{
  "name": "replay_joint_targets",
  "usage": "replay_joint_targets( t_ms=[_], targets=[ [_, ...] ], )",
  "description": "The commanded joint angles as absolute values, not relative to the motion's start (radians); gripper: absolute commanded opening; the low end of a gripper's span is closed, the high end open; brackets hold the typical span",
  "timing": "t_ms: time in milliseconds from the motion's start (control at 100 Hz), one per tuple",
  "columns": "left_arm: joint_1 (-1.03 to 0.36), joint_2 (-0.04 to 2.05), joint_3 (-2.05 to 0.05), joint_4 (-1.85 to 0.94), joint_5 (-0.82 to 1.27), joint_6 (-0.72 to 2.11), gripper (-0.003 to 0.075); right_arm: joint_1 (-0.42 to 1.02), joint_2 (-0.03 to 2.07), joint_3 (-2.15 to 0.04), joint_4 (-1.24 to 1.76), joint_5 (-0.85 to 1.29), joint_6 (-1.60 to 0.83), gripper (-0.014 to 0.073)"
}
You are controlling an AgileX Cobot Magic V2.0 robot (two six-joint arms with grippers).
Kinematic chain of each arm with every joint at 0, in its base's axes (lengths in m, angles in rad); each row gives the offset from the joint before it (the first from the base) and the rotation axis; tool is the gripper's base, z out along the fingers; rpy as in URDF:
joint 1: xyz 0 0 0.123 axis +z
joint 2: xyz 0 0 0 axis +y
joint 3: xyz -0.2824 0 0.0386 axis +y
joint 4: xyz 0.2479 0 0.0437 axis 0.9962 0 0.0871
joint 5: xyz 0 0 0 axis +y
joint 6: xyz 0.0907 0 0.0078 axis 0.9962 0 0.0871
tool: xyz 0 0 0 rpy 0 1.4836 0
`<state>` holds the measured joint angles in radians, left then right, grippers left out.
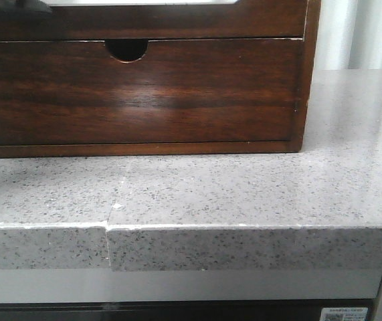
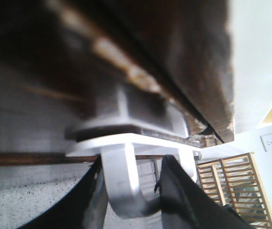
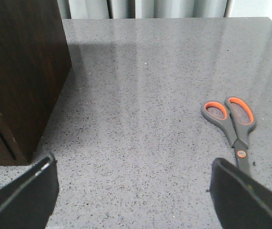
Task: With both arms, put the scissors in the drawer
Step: 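Pull the drawer open toward the robot with the left gripper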
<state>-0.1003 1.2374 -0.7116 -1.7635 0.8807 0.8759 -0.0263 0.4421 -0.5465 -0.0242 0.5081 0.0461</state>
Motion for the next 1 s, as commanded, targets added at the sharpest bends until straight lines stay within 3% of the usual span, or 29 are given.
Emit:
replay_joint_targets(
  t_ms=[0, 420, 990],
  targets=[
    [-0.104, 1.217, -0.748, -1.841, 0.919, 0.926, 0.0083, -0.029, 0.455, -0.575, -0.025, 0.428, 0.035, 0.0583],
    [-0.104, 1.045, -0.604, -1.813, 0.919, 0.926, -0.0012, -0.029, 0.455, -0.575, -0.025, 0.428, 0.035, 0.0583],
    [-0.104, 0.715, -0.338, -1.804, 0.935, 0.923, -0.0012, -0.029, 0.455, -0.575, -0.025, 0.428, 0.035, 0.0583]
  ],
)
